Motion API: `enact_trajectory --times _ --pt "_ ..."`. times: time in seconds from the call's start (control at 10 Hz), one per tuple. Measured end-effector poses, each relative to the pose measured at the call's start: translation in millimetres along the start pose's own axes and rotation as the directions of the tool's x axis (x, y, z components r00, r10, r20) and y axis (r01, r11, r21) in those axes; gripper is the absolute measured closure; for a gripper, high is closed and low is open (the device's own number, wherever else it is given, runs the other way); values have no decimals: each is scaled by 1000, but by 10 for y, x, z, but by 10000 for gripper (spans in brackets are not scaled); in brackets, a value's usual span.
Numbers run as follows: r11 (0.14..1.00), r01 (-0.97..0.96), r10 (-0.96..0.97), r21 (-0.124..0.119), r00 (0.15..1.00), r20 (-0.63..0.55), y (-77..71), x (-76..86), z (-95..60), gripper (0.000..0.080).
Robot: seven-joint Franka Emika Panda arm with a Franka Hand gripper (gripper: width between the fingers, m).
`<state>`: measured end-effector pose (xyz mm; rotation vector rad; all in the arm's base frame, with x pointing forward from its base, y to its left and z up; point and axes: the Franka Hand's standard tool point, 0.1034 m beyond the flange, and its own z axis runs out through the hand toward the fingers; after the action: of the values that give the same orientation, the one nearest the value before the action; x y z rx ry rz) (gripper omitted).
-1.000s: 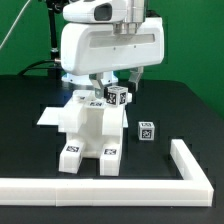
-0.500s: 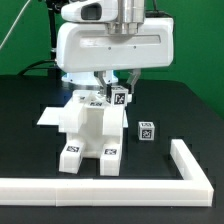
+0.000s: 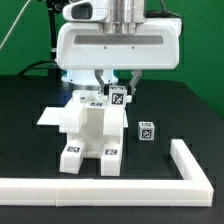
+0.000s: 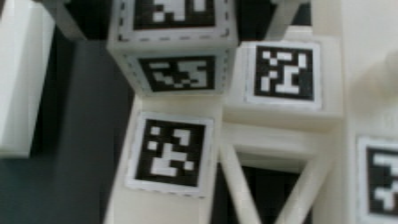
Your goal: Assemble chair
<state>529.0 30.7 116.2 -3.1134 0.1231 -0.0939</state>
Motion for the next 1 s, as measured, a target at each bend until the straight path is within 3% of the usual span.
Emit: enact_trajectory --times 0.3,0.5,0.8,1.0 --pt "967 -254 254 17 967 -5 8 9 1 515" --pt "880 -474 474 35 880 6 -5 8 3 515" --pt "796 -604 604 41 797 16 -23 6 2 515" --pt "681 -730 730 48 683 32 -26 9 1 515"
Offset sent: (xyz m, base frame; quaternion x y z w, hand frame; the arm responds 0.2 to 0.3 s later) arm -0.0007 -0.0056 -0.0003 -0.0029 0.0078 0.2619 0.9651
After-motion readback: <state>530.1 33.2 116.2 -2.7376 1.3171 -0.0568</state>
